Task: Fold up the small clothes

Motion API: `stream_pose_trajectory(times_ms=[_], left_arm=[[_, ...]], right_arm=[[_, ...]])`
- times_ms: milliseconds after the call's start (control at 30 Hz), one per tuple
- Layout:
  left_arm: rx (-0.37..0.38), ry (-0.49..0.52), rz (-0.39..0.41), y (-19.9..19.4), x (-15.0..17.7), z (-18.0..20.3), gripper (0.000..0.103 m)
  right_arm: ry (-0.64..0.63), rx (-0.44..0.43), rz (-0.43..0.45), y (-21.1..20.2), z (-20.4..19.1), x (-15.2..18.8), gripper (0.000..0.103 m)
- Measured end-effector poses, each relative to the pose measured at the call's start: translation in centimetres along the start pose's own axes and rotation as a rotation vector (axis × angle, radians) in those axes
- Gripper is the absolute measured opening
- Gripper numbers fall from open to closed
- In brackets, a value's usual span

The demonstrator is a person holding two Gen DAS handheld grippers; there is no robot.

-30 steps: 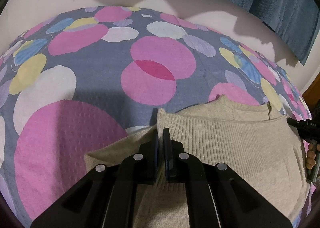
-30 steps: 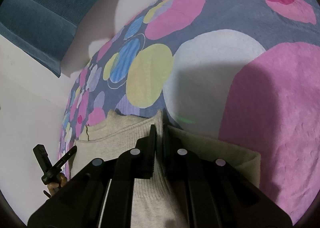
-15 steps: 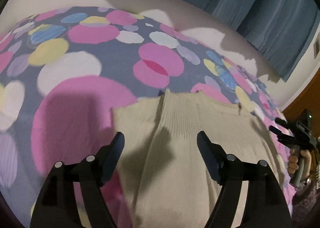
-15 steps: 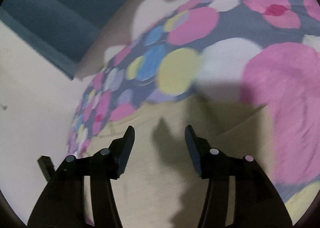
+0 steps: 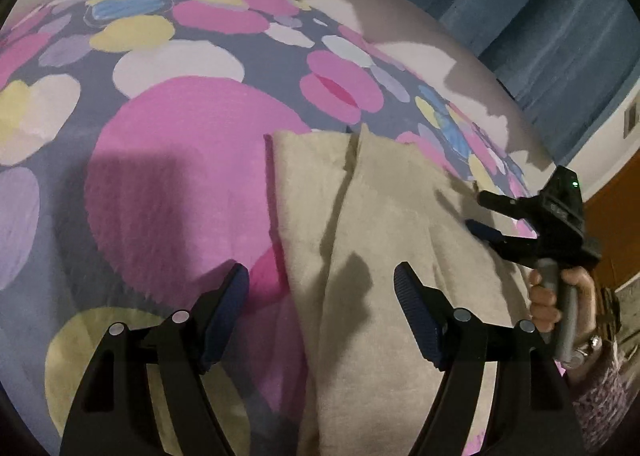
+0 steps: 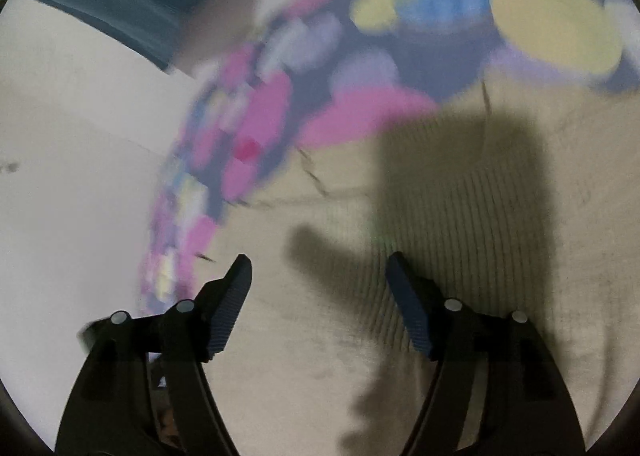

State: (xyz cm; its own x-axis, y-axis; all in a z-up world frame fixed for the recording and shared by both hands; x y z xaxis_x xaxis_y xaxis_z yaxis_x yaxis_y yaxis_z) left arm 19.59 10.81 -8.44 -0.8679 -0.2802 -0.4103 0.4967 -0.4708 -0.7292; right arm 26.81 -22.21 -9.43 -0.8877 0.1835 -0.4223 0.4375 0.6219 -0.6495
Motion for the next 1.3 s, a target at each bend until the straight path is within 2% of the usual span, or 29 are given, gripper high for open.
stream_pose_trajectory(times_ms=[167,333,400,500,667,867,967,1133,1233,1267,1300], left_arm=[[0.044,-0.033,-0.02,0.0,-0.2,-0.3,0.074],[0.049,-0.025,-0.024,0.1,-0.1,0.0,0.074],[0.051,-0.009,-0.031,0.2,0.1,0.3,0.073],[0.044,0.02,-0.047,0.6,0.4,0.9,0.066],[0.045,0.013,-0.053,0.7,0.4,0.9,0.065],[0.029,0.03,-0.059,0.8,0.4,0.9,0.059],[0.029,0.026,-0.059,0.8,0.3,0.9,0.059],[0.025,0.037,-0.051,1.1,0.4,0.9,0.059],[0.023,0.046,-0.047,1.2,0.4,1.0,0.058],[0.018,0.048,-0.043,1.2,0.4,1.0,0.055],[0.007,0.05,-0.042,1.2,0.3,1.0,0.046]], right_arm=[[-0.003,0.02,0.008,-1.1,-0.9,1.2,0.07],[-0.047,0.034,0.023,-3.0,-2.5,3.8,0.072],[-0.041,0.019,0.018,-3.6,-3.2,5.3,0.072],[-0.055,0.018,0.021,-4.6,-4.3,7.6,0.072],[-0.043,-0.03,0.028,-6.7,-5.7,11.7,0.072],[-0.075,-0.017,0.037,-8.9,-7.3,16.4,0.072],[-0.096,-0.007,0.033,-8.7,-7.4,17.7,0.076],[-0.123,-0.061,0.097,-8.9,-7.3,18.6,0.087],[-0.168,-0.052,0.127,-9.1,-7.8,19.1,0.09],[-0.187,-0.045,0.131,-9.0,-8.1,19.2,0.091],[-0.19,-0.044,0.131,-9.0,-8.3,19.2,0.091]])
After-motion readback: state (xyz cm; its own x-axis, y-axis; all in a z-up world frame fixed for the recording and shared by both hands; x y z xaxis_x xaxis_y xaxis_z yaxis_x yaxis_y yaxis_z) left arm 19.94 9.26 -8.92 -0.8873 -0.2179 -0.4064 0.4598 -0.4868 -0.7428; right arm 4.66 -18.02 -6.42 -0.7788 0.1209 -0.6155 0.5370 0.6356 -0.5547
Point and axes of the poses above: each gripper's, at about its wrist camera, not at the fingertips, and y roughly the way its jaws point, z to its right, x to its underside, the point moved 2 cm from there along y, roughly the way its jaws point, and after that the axes turned 12 degrees about -y, right-handed, at the moved point
